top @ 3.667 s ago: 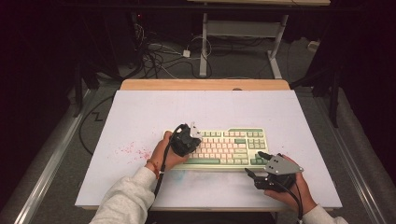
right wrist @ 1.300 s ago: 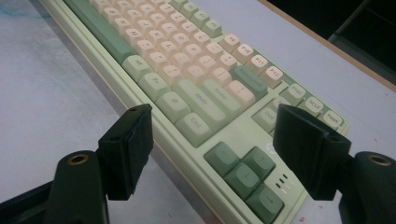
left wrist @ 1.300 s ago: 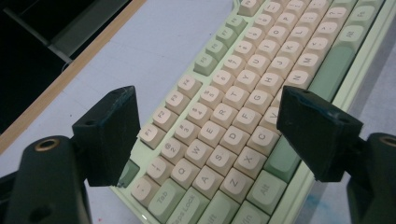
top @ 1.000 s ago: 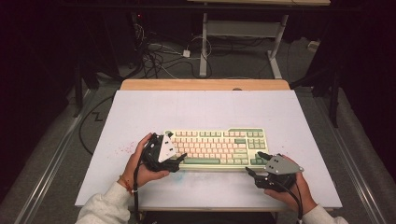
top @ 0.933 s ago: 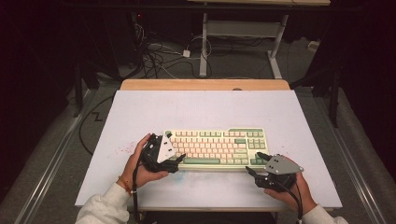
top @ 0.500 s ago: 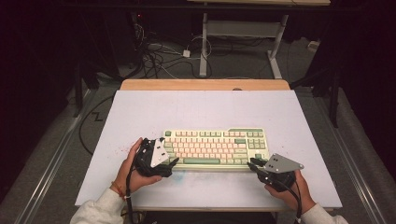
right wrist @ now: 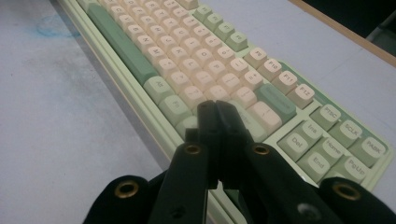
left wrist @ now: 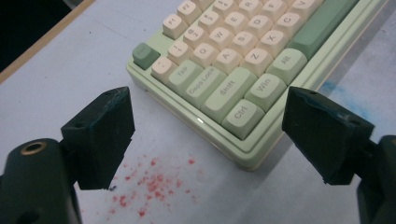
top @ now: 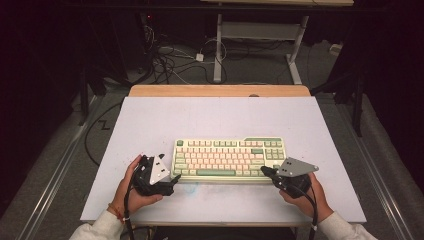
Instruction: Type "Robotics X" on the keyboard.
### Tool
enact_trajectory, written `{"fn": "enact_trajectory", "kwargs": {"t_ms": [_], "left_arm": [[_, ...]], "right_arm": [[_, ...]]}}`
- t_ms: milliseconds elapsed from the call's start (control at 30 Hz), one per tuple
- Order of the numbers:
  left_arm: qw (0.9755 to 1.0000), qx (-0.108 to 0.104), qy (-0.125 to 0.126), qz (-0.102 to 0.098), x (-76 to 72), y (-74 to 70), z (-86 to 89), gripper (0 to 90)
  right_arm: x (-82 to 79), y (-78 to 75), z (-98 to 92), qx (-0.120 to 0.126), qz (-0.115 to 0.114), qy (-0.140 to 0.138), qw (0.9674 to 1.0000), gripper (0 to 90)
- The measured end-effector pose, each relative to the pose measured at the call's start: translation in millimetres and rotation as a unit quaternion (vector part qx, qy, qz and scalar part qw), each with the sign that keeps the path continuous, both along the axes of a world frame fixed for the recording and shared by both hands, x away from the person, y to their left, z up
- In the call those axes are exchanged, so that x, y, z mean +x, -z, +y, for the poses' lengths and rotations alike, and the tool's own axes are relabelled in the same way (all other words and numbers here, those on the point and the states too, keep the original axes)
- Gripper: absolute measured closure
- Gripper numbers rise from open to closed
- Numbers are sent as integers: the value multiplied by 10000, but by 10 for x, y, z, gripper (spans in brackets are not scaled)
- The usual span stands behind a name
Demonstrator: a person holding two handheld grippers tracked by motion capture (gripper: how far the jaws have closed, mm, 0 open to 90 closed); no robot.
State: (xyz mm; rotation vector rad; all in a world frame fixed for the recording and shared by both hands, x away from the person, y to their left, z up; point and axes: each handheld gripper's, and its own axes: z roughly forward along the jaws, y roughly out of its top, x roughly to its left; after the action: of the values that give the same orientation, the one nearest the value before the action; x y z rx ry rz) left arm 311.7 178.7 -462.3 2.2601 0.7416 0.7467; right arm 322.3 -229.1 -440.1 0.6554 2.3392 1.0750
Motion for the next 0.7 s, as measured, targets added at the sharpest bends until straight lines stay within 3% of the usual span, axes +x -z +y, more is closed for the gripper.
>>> {"fn": "enact_trajectory", "kwargs": {"t_ms": [333, 700], "left_arm": [[9996, -105, -53, 243, -95, 92, 24, 170], [9996, -106, -57, 259, -89, 94, 39, 170]], "right_arm": [[158, -34, 208, -73, 42, -161, 9998, 900], [451, -25, 548, -180, 95, -247, 9995, 900]]}}
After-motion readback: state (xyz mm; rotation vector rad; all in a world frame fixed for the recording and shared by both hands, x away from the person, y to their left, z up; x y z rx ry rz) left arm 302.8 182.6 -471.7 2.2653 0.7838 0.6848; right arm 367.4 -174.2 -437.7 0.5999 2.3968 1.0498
